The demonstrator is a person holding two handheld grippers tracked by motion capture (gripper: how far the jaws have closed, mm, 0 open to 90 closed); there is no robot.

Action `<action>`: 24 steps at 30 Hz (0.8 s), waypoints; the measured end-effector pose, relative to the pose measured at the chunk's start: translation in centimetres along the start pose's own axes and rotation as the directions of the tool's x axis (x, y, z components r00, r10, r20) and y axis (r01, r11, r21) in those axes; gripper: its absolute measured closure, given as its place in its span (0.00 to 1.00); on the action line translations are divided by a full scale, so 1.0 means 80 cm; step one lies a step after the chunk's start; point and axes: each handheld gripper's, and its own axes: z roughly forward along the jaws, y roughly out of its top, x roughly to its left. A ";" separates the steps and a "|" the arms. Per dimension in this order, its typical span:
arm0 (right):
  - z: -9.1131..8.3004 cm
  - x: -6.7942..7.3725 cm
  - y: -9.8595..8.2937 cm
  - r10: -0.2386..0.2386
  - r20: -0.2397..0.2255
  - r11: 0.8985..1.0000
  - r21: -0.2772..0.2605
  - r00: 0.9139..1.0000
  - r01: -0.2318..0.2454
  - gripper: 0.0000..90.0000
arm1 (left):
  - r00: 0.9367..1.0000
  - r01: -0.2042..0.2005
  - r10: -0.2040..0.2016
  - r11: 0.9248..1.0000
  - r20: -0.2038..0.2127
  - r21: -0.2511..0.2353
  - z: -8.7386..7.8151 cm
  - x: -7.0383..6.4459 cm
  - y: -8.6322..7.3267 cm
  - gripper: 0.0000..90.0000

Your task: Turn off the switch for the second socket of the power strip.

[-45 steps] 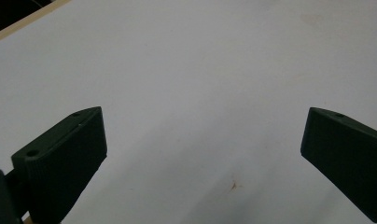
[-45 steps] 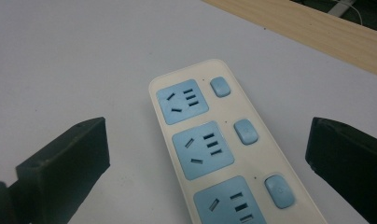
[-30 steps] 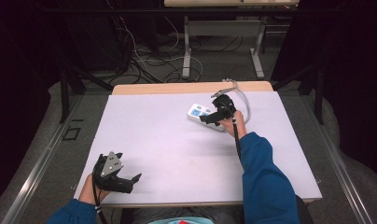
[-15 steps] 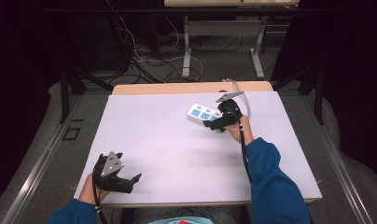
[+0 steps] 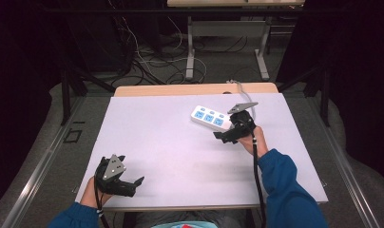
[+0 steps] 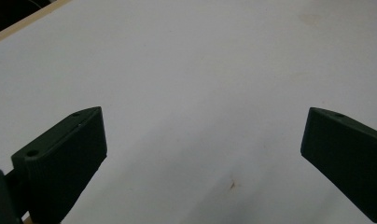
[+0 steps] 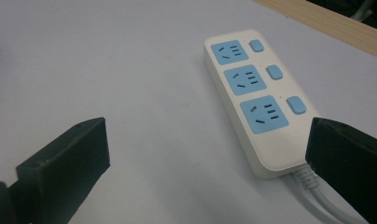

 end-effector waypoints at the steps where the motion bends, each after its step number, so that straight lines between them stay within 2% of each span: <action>1: -0.002 0.001 -0.002 -0.010 0.001 1.000 -0.003 1.000 0.010 0.00 | 1.000 0.000 0.000 1.000 0.000 -0.002 0.000 0.000 0.000 0.00; 5: -0.013 0.006 -0.008 -0.008 0.007 1.000 -0.022 1.000 0.009 0.00 | 1.000 -0.002 0.002 1.000 0.000 -0.001 -0.001 0.000 0.000 0.00; 18: -0.039 0.022 -0.032 -0.029 0.023 0.999 -0.019 0.999 0.029 0.00 | 1.000 -0.005 0.005 1.000 0.001 0.001 0.000 0.000 0.000 0.00; 24: -0.052 0.030 -0.043 -0.037 0.033 0.999 -0.021 0.999 0.037 0.00 | 1.000 -0.020 0.020 1.000 -0.007 0.001 0.000 0.001 0.001 0.00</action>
